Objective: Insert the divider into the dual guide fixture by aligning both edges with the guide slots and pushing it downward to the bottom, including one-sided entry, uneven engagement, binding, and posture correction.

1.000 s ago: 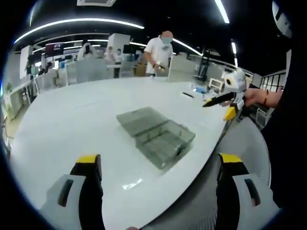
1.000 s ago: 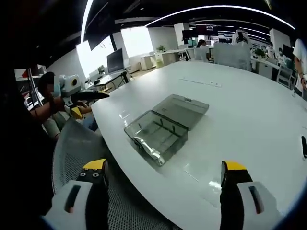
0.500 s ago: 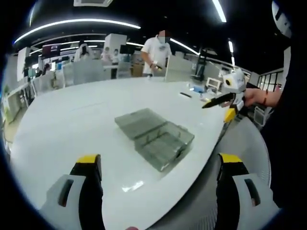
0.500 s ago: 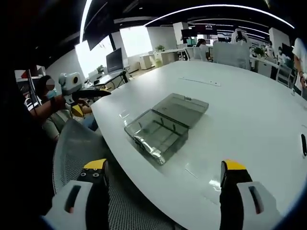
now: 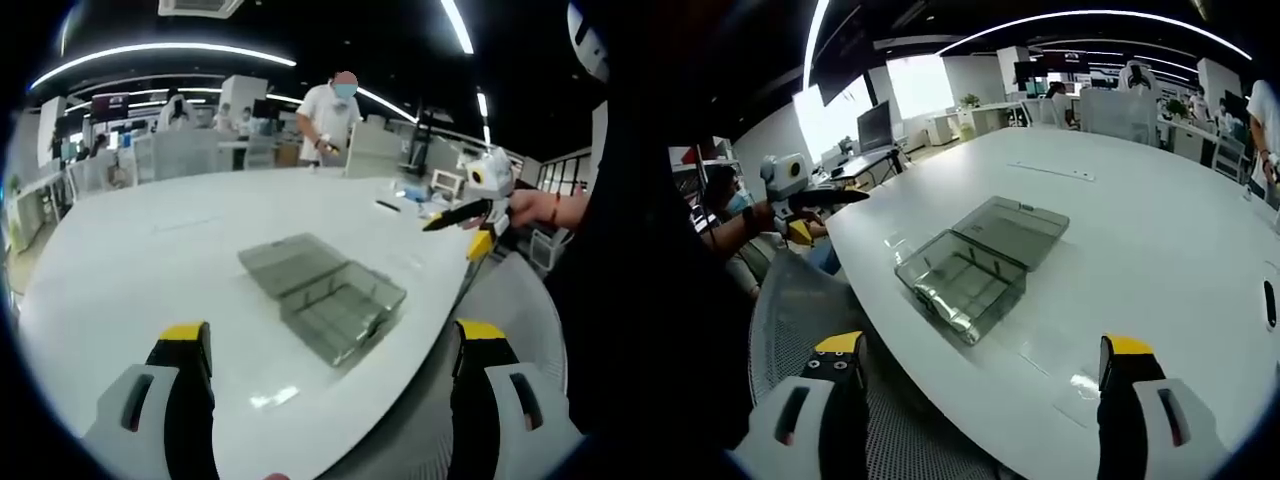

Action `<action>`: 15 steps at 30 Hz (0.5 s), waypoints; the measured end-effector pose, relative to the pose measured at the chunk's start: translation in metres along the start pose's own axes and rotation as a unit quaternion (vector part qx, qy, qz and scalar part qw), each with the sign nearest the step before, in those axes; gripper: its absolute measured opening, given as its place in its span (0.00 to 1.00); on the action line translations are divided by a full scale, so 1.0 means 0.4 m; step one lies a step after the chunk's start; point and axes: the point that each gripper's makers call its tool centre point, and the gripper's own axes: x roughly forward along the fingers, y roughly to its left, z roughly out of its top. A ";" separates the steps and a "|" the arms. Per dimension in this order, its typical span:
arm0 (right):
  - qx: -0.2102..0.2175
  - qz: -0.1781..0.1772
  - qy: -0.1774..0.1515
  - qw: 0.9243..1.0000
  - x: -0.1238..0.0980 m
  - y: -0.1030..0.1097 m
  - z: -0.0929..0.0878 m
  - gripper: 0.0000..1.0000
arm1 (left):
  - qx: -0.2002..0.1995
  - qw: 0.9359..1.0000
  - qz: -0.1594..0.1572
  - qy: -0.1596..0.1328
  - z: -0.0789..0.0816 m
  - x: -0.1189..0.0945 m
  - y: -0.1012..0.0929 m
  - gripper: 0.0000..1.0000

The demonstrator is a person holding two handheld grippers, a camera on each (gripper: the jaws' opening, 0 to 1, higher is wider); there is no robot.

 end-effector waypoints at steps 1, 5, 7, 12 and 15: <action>-0.003 0.001 0.002 1.000 0.000 0.002 0.000 0.95 | 0.000 1.000 -0.001 -0.002 0.005 0.002 -0.006 0.99; -0.003 -0.002 -0.002 1.000 -0.004 0.000 0.007 0.95 | -0.003 1.000 -0.004 -0.004 0.008 0.009 -0.022 0.99; -0.003 -0.005 -0.002 1.000 -0.005 -0.002 0.004 0.95 | -0.009 1.000 -0.007 -0.003 0.005 0.013 -0.031 0.99; 0.006 -0.008 0.006 1.000 -0.005 -0.004 -0.018 0.94 | -0.008 1.000 -0.014 0.008 -0.002 0.019 -0.048 0.99; 0.006 -0.009 0.010 1.000 -0.005 -0.003 -0.025 0.94 | -0.008 1.000 -0.015 0.008 0.001 0.021 -0.048 0.99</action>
